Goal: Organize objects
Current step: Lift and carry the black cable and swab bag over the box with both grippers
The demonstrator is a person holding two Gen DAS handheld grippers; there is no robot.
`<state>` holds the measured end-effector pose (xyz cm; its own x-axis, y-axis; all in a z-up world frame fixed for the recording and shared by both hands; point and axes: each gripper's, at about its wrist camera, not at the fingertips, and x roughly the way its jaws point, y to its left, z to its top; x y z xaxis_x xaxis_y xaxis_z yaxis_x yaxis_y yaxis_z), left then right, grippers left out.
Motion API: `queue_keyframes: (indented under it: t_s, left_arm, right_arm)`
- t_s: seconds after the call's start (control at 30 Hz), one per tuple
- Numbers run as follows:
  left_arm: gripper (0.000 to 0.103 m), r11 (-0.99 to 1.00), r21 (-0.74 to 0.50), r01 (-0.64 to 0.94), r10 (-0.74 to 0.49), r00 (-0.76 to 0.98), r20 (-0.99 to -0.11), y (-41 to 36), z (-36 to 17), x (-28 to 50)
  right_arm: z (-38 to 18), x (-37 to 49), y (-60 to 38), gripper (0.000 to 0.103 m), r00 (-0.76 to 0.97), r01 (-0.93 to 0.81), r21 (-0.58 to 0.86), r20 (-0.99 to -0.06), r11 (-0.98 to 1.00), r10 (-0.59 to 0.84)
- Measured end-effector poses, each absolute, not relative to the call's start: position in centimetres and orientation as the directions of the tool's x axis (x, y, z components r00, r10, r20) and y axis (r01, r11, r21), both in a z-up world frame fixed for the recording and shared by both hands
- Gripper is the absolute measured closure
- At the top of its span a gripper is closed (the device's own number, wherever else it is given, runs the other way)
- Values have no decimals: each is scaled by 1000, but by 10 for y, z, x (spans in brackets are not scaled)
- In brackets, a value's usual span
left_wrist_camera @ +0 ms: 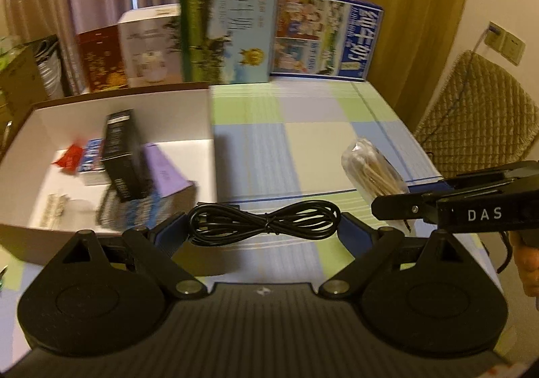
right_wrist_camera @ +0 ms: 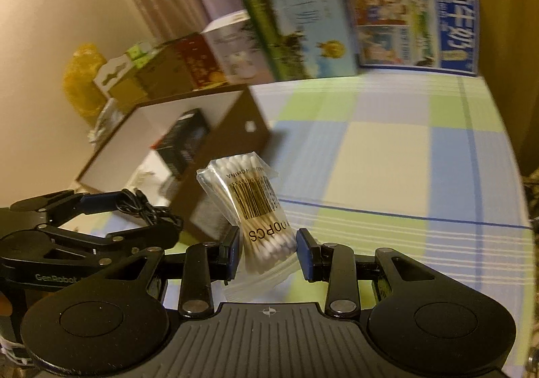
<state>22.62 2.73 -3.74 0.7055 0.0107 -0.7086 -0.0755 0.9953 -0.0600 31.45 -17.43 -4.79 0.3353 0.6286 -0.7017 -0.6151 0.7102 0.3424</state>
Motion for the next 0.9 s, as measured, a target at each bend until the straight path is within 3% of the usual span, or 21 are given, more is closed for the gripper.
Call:
queue_keyframes:
  t_s: [0.53,0.9]
  left_arm:
    - [10,972,-22,-232,154,709,-689,152,-19,193]
    - [10,975,-9,-222,154,705,-692,213,-24,208]
  right_arm:
    - [-41,292,-39,71,269,-681,380,-665,626,697]
    - [-58,308,23,71,335,-564,380,-706,733,624]
